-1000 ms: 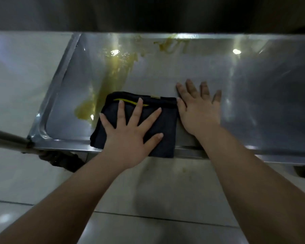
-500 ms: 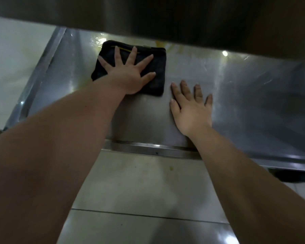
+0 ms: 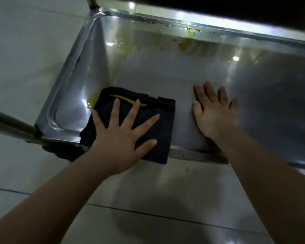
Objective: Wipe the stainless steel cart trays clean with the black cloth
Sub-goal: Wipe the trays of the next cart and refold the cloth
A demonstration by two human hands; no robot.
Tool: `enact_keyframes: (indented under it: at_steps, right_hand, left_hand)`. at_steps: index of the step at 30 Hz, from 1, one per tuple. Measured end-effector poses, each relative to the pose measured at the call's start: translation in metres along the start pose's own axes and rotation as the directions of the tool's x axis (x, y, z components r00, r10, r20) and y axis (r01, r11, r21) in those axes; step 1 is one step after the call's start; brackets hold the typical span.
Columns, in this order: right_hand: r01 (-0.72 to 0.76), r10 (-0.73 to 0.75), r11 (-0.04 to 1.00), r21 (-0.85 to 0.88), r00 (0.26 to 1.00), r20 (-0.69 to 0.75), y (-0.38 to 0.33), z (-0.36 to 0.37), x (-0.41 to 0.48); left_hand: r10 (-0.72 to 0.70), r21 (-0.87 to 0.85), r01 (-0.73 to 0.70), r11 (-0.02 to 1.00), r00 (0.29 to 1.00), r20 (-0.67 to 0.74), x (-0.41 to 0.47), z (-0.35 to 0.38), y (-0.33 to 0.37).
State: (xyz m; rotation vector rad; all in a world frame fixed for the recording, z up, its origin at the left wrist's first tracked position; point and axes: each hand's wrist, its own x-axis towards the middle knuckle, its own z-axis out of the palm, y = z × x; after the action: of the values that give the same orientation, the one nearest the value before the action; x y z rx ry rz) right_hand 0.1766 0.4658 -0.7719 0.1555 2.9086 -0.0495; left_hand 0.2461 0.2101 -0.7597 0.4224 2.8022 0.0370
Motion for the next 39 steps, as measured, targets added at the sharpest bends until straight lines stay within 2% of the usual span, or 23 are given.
enact_keyframes:
  at_steps: [2,7,13,18,21,26,30,34,39]
  right_hand:
    - [-0.033,0.033,0.999,-0.023,0.999,0.027,-0.01,-0.005,0.003]
    - [0.076,-0.076,0.997,0.0,0.994,-0.073,-0.033,0.005,0.005]
    - [0.068,-0.066,0.998,0.019,0.995,-0.077,-0.029,0.007,0.008]
    - [0.068,-0.065,0.997,0.038,0.996,-0.065,-0.029,0.004,0.008]
    - [0.06,-0.057,0.997,0.041,0.997,-0.052,-0.03,0.004,0.007]
    - [0.063,-0.06,0.997,0.037,0.996,-0.065,-0.028,0.006,0.006]
    - [0.072,-0.069,0.997,0.036,0.995,-0.066,-0.029,0.007,0.006]
    - [0.077,-0.074,0.997,0.029,0.993,-0.092,-0.03,0.008,0.005]
    - [0.072,-0.07,0.997,0.01,0.994,-0.082,-0.03,0.006,0.005]
  left_hand:
    - [-0.008,-0.014,0.008,1.0,1.0,0.013,-0.007,0.001,-0.001]
    - [-0.018,-0.035,0.018,0.999,1.0,0.009,0.011,-0.002,-0.002]
    - [-0.05,-0.057,0.046,0.997,0.997,-0.059,0.089,-0.023,-0.021]
    - [-0.094,-0.071,0.093,0.993,0.996,-0.006,0.143,-0.045,-0.022]
    - [-0.1,-0.081,0.101,0.992,0.995,0.019,0.126,-0.042,-0.014]
    - [-0.071,-0.023,0.07,0.997,0.996,-0.047,0.03,-0.006,-0.004]
    - [-0.104,-0.063,0.102,0.993,0.994,-0.041,-0.015,0.005,-0.016]
    - [-0.132,-0.035,0.132,0.991,0.991,-0.026,0.014,-0.005,-0.021]
    - [-0.092,-0.038,0.092,0.995,0.996,0.015,0.091,-0.031,-0.035]
